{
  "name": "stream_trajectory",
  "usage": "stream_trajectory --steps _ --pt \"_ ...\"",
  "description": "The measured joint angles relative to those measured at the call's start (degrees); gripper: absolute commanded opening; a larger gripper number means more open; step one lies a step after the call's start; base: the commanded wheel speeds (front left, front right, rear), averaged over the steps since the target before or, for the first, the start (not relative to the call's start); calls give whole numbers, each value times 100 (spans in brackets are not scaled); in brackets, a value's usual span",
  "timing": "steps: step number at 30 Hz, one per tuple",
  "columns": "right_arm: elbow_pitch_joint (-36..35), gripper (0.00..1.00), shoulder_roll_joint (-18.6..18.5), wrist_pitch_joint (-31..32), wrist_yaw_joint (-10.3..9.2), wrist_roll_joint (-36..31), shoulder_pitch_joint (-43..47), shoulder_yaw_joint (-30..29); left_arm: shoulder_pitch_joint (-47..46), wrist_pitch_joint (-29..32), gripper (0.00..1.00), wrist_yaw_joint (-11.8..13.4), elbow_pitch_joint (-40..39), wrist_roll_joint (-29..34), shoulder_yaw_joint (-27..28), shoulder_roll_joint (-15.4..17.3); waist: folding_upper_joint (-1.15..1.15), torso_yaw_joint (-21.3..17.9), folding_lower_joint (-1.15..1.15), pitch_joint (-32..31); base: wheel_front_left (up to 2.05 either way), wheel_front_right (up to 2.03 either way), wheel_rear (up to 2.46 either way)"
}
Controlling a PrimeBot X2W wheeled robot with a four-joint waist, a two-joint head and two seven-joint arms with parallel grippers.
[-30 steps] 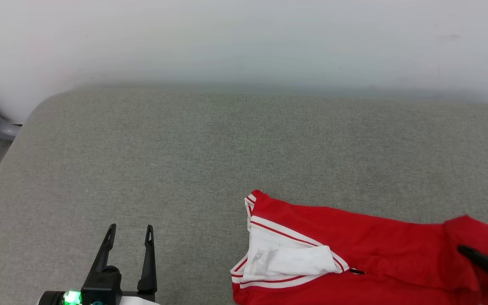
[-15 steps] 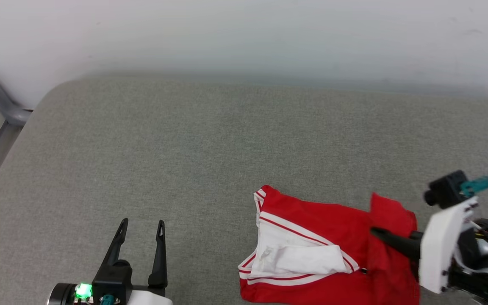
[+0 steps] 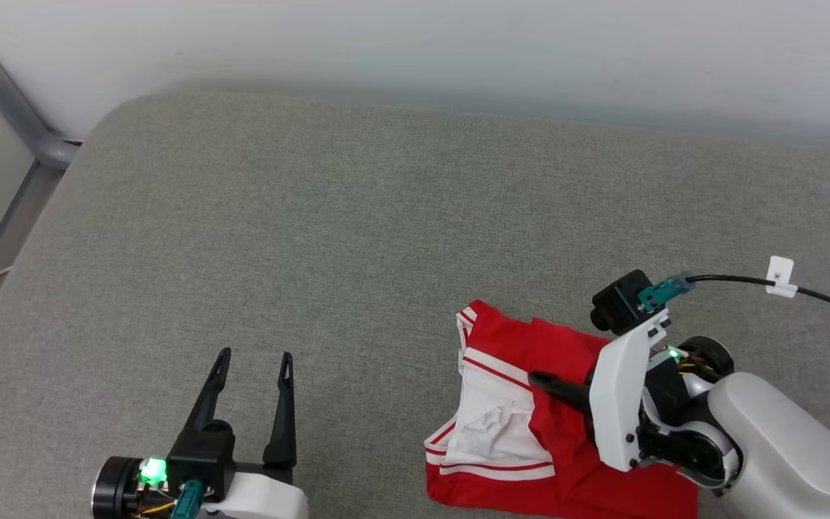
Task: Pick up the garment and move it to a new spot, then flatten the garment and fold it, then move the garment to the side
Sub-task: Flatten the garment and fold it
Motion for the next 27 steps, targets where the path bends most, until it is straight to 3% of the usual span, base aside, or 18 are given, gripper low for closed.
stream_trajectory --steps 7,8,9,10,11,19,27 --pt "880 0 202 -427 0 -267 -300 667 -51 0 100 -7 51 2 18 -41 0 41 0 92 0 0 0" --pt "983 12 225 -541 0 -310 -310 724 -59 0 100 -5 63 2 29 -45 0 30 0 93 0 0 0" --pt "1076 32 245 -644 0 -311 -313 777 -63 0 100 -7 79 1 35 -51 0 16 0 89 0 0 0" --pt "1149 80 258 -755 0 -316 -313 832 -64 0 100 -7 99 1 46 -57 0 -1 0 79 0 0 0" --pt "1191 100 275 -902 0 -332 -313 870 -63 0 100 -9 112 1 55 -59 0 -21 0 61 0 0 0" --pt "843 100 5 -2084 0 -563 -321 779 40 0 100 -58 121 1 171 -33 0 -251 0 -198 0 0 0" --pt "372 100 -308 -3521 0 -1396 130 -499 196 0 100 -92 88 2 259 -13 0 -605 -1 -441 0 0 0"
